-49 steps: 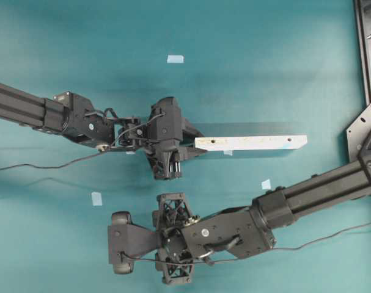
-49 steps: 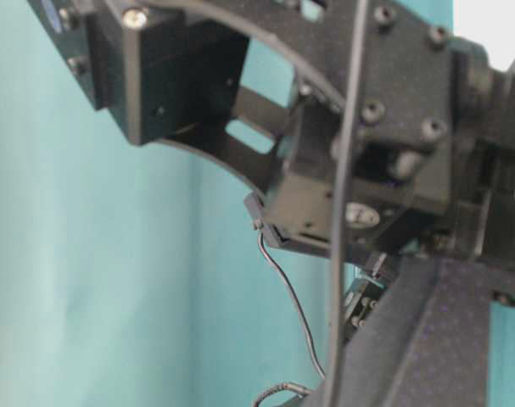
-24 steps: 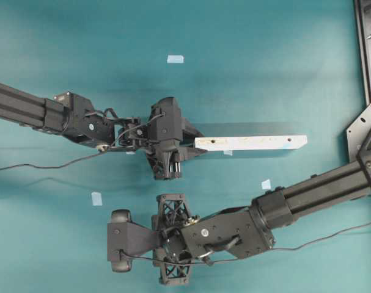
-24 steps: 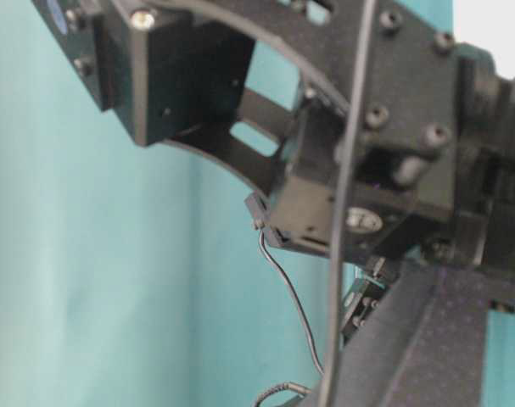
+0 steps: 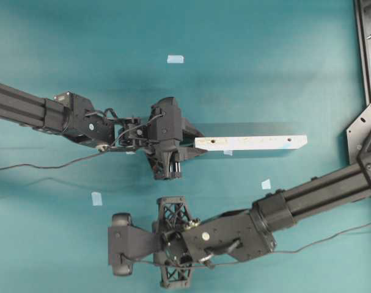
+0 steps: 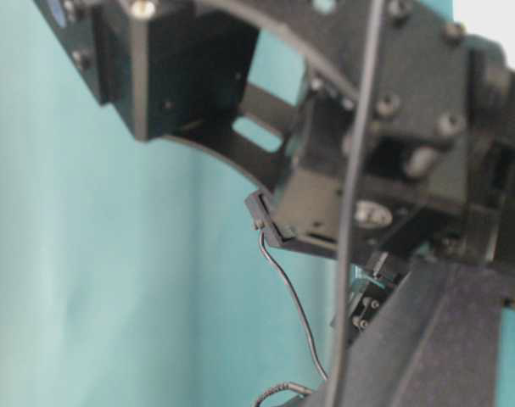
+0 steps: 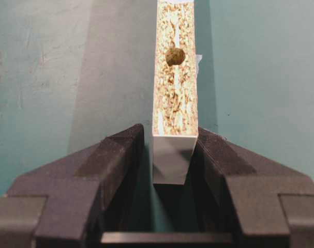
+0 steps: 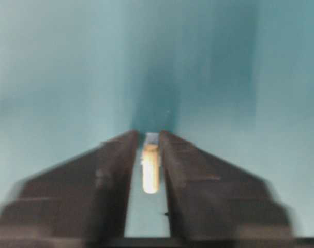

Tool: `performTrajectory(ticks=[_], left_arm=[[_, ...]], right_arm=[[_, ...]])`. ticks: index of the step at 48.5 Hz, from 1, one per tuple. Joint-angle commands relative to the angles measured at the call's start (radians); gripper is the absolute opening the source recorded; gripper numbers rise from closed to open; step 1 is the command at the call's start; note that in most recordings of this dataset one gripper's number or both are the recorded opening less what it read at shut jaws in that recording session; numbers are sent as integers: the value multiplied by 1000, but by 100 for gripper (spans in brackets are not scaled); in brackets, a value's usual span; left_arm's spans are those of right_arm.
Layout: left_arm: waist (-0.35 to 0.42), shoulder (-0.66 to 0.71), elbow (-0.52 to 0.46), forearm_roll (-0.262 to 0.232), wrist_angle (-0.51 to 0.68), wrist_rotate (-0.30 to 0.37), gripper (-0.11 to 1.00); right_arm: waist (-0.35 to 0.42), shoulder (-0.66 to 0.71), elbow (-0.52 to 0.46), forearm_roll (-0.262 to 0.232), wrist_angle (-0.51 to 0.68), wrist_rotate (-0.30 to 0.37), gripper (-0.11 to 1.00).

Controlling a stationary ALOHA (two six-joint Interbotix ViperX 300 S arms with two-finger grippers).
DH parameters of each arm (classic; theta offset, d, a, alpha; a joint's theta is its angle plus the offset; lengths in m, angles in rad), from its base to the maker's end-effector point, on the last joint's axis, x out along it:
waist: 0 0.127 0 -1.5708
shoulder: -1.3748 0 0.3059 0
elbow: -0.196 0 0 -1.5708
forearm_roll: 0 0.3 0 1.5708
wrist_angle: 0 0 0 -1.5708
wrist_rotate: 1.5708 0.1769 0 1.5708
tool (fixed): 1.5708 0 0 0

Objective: Move the wooden board into place and insert the rod into its hole.
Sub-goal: 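Close the right gripper on the dowel and lift it, then carry the dowel with the right gripper above the board's hole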

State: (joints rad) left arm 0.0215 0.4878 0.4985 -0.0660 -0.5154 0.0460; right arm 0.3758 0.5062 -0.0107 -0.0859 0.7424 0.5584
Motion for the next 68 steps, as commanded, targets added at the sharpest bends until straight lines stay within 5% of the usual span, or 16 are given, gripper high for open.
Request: performTrajectory(ticks=[1,4,14,32,47,55,68], left_arm=[[2,-14,-8,2,-8,8,37],[2,-14,-6,2,-8,8,37],[0,-14,-5,2,-8,8,37],[0,-14,-5,2,-8,6,37],[0,-15,-2,2,-8,6,36],[0,-15,-2,2,-8,6,36],[-3,-15,-2,2,-8,6,36]], right_arm=[[5,-14,-17,2,-2,2,15],[6,-14,-18,-2,2,2,8],[6,-23,-17,-8,14,2,8],[5,-156,-12,-123,31,-5,8],[-9,-281,31,-127,21,-9,8],[-32,-351,89,-141,-78,-21,8],[-58,-472,239,-229,-282,-17,8]])
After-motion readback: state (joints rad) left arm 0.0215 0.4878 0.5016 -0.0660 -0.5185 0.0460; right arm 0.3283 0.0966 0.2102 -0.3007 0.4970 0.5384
